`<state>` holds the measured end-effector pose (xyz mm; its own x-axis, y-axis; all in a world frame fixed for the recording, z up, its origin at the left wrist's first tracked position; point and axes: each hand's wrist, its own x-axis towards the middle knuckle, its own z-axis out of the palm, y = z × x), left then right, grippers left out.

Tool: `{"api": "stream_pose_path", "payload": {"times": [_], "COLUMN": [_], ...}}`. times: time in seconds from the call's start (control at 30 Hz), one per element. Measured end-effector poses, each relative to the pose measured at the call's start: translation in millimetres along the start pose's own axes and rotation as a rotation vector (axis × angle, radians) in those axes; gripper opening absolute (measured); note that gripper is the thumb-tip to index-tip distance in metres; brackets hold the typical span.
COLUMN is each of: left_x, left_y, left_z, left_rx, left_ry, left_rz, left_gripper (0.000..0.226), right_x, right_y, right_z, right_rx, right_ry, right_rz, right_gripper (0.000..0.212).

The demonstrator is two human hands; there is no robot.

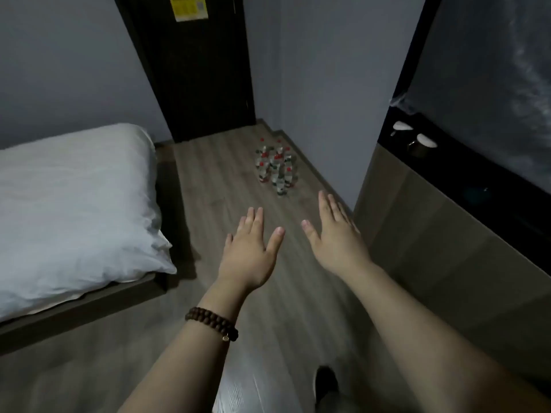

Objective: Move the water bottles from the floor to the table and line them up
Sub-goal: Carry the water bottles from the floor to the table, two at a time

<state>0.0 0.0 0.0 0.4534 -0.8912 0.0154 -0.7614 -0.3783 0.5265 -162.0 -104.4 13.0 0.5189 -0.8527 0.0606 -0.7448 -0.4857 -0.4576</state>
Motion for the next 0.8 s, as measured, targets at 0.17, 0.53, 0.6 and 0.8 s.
{"api": "stream_pose_path", "payload": {"times": [0.17, 0.53, 0.6, 0.8], "left_x": [88.3, 324.3, 360.8, 455.7], "left_y": [-20.0, -43.6, -53.3, -108.2], "left_z": [23.5, 28.4, 22.2, 6.1], "left_rx": [0.007, -0.068, -0.108, -0.208], "left_ry": [-0.062, -0.186, -0.182, -0.209], "left_rz": [-0.023, -0.113, -0.154, -0.225], "left_gripper": [0.079, 0.073, 0.073, 0.07], "right_x": [89.6, 330.6, 371.9, 478.0], "right_y": [19.7, 42.3, 32.8, -4.5], "right_z": [35.3, 83.1, 88.6, 122.8], "right_rx": [0.135, 0.219, 0.21, 0.178], "right_ry": [-0.036, -0.117, -0.144, -0.209], "right_rz": [0.064, 0.082, 0.075, 0.055], "right_gripper": [0.072, 0.067, 0.067, 0.065]}}
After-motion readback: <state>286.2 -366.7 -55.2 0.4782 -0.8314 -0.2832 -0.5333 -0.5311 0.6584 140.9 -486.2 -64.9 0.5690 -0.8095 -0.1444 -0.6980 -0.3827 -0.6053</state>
